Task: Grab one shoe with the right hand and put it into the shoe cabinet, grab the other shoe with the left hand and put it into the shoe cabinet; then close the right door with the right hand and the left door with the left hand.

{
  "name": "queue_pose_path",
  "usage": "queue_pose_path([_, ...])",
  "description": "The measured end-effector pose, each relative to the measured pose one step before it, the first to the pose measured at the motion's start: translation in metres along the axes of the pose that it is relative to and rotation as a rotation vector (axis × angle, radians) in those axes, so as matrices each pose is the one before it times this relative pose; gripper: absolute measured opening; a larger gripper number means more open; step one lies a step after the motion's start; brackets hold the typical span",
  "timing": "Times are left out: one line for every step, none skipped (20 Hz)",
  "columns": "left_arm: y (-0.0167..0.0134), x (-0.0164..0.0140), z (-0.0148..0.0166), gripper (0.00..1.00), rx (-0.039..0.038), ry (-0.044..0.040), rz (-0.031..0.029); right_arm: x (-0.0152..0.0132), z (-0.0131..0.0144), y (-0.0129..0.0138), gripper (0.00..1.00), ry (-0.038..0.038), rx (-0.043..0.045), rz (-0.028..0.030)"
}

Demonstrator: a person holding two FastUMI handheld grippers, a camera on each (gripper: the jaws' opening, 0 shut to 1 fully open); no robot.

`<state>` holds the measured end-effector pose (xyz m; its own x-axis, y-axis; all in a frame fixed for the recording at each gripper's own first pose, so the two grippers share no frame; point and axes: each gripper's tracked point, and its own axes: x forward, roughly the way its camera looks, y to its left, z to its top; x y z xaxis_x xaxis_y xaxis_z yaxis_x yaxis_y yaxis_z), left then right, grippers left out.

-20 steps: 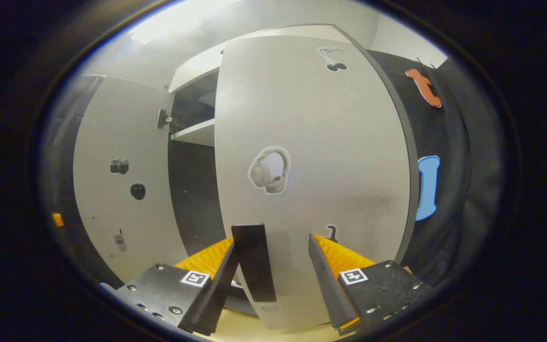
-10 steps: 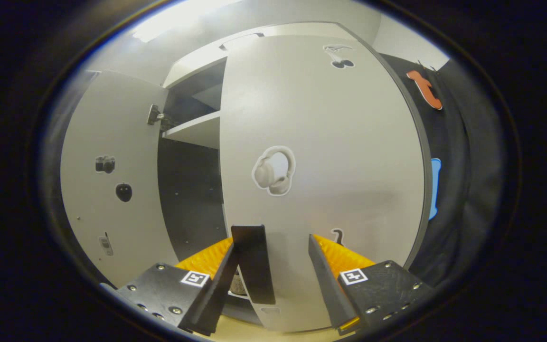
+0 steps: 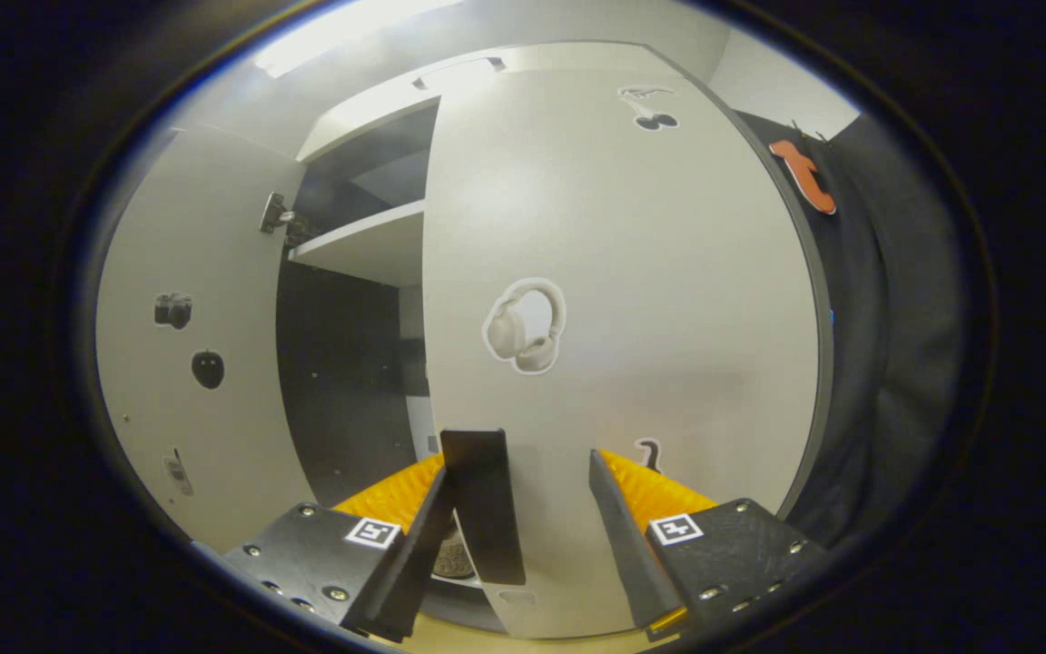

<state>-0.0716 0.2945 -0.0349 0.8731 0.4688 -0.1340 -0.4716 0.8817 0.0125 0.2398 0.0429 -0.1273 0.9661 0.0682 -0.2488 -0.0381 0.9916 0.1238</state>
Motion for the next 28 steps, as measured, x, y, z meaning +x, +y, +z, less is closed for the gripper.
queue_pose_path([0.00198,-0.00047,0.00041,0.82,-0.00137,0.00053,0.00271,0.00149,-0.00034,-0.00076,0.84,-0.00106,0.00084,-0.0052])
queue_pose_path([0.00196,0.0006,-0.00074,0.82,0.00001,0.00214,0.00454,0.00166,0.00075,-0.0001,0.86,0.00053,-0.0002,-0.00493])
queue_pose_path([0.00263,-0.00049,-0.00172,0.82,0.0008,0.00324,0.00527,0.00102,-0.00016,-0.00029,0.86,-0.00113,-0.00417,-0.00649])
queue_pose_path([0.00264,-0.00137,-0.00075,0.82,0.00042,0.00329,0.0068,0.00127,0.00026,-0.00038,0.86,-0.00165,-0.00389,-0.00632])
queue_pose_path([0.00294,0.00012,-0.0002,0.82,-0.00127,0.00125,0.00526,0.00155,-0.0009,-0.00035,0.86,-0.00052,-0.00311,-0.00604])
queue_pose_path([0.00193,-0.00058,0.00061,0.82,-0.00251,0.00072,0.00389,0.00197,-0.00015,-0.00059,0.86,-0.00149,-0.0016,-0.00534])
queue_pose_path([0.00158,-0.00183,-0.00069,0.82,-0.00218,-0.00006,0.00366,0.0012,0.00025,-0.0003,0.86,-0.00091,-0.00157,-0.00507])
queue_pose_path([0.002,-0.00107,-0.00033,0.82,-0.0004,0.00066,0.00442,0.00114,0.00001,-0.00041,0.86,-0.00069,-0.00198,-0.00485])
queue_pose_path([0.0037,-0.00198,0.00013,0.82,0.00125,0.00126,0.00562,0.00035,-0.00047,-0.00024,0.86,-0.00076,-0.00176,-0.00461])
queue_pose_path([0.00241,-0.00117,0.00032,0.82,0.00177,0.00019,0.00556,-0.00162,0.00046,-0.00001,0.86,-0.00009,0.00078,-0.00287])
queue_pose_path([0.00258,-0.00026,-0.00075,0.82,0.00107,0.0008,0.00503,0.0014,-0.00063,0.00008,0.86,0.00191,0.00052,0.00111])
queue_pose_path([0.00205,-0.00069,-0.00017,0.82,-0.00062,0.00035,0.00275,-0.00002,0.00062,-0.00015,0.87,-0.00213,-0.00061,-0.00001])
queue_pose_path([0.00052,-0.00185,-0.00167,0.82,-0.00276,0.00009,-0.00027,-0.00071,-0.00064,0.00011,0.85,0.00153,-0.00136,-0.00093])
queue_pose_path([0.00022,-0.00009,0.00009,0.82,-0.00541,0.00062,-0.00192,0.00067,0.001,-0.00001,0.87,-0.00104,0.00074,0.00022])
queue_pose_path([-0.00199,-0.00048,-0.00024,0.82,-0.00728,-0.00092,-0.00731,-0.00091,-0.00089,0.00027,0.85,0.00211,0.00141,0.00043])
queue_pose_path([-0.00289,0.00152,0.00074,0.82,-0.00953,0.00109,-0.01298,0.00026,0.00051,0.00014,0.87,0.00435,0.00585,-0.00033])
queue_pose_path([-0.00708,0.00288,-0.00092,0.77,-0.01159,0.00525,-0.02076,0.00079,-0.00196,0.00002,0.87,0.01911,0.01047,0.00193])
queue_pose_path([-0.00961,0.00396,-0.00043,0.77,-0.01041,0.0015,-0.02698,-0.00111,-0.00241,-0.00051,0.87,0.02726,0.01626,0.00706])
queue_pose_path([-0.01114,0.00751,-0.00022,0.82,-0.00697,0.00071,-0.02646,-0.00192,0.00082,-0.00006,0.87,0.00787,0.01114,0.01232])
queue_pose_path([-0.00932,0.00709,-0.00087,0.77,-0.00325,0.00541,-0.02579,-0.00265,0.00391,-0.00037,0.87,-0.00917,0.00318,0.01505])
queue_pose_path([-0.00992,0.00736,-0.00355,0.77,-0.00154,0.00912,-0.02414,-0.00405,0.00445,-0.00154,0.86,-0.00923,-0.0056,0.00847])
queue_pose_path([-0.01012,0.00712,-0.00169,0.77,-0.00029,0.00589,-0.02694,-0.00548,0.00526,-0.00687,0.87,-0.01171,-0.02119,-0.01063])
queue_pose_path([-0.0105,0.006,0.0002,0.82,-0.00048,0.00135,-0.0297,-0.01412,0.00118,-0.00496,0.86,-0.01958,-0.02892,-0.00863])
queue_pose_path([-0.00994,0.00665,0.0005,0.82,0.00283,0.00021,-0.03012,-0.01172,0.0036,-0.00692,0.86,-0.02027,-0.03274,-0.006])
queue_pose_path([-0.00848,0.00779,0.00075,0.82,0.00676,-0.00283,-0.02842,-0.00968,0.00305,-0.00802,0.86,-0.01453,-0.02962,-0.01289])
queue_pose_path([-0.00791,0.009,0.00152,0.82,0.00851,-0.00269,-0.02573,-0.00749,0.00274,-0.00928,0.86,-0.0077,-0.02234,-0.0138])
queue_pose_path([-0.00594,0.00875,0.00088,0.82,0.00676,0.00121,-0.0208,-0.00786,0.00276,-0.00864,0.86,-0.00539,-0.01565,-0.01009])
queue_pose_path([-0.00519,0.00794,0.00217,0.82,0.00443,-0.0028,-0.01819,-0.00738,0.0023,-0.01022,0.86,-0.00378,-0.00991,-0.01324])
